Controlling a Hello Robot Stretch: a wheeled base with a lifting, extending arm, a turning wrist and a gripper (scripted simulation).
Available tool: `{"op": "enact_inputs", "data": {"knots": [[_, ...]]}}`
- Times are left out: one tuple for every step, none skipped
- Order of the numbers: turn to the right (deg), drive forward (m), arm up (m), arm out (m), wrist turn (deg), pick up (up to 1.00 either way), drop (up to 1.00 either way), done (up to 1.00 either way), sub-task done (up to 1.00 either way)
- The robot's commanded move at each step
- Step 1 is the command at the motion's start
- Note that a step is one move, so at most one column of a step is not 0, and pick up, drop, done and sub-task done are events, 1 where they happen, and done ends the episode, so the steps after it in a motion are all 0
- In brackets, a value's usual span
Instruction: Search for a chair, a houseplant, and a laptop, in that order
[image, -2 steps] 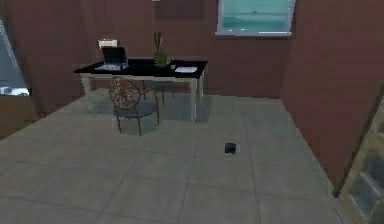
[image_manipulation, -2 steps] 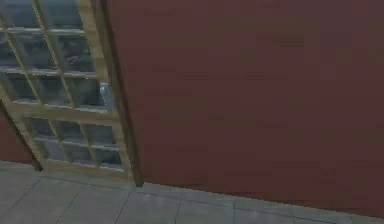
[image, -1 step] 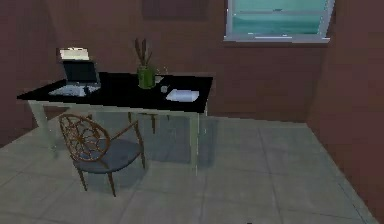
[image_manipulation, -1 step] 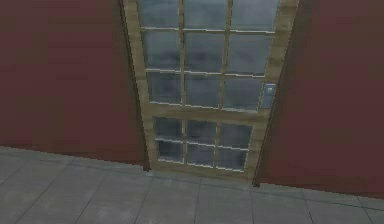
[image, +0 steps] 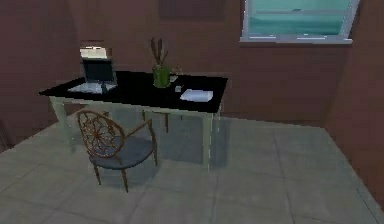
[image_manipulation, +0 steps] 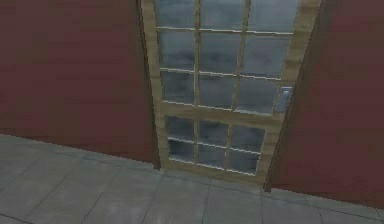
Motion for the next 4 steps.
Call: {"op": "enact_inputs", "data": {"knots": [[0.0,0.60,0.00,0.00,0.0,0.00,0.00,0.00,0.00],[-33.0,0.00,0.00,0.00,0.0,0.00,0.00,0.00,0.00],[0.0,0.00,0.00,0.00,0.0,0.00,0.00,0.00,1.00],[-45.0,0.00,0.00,0.00,0.0,0.00,0.00,0.00,0.00]]}}
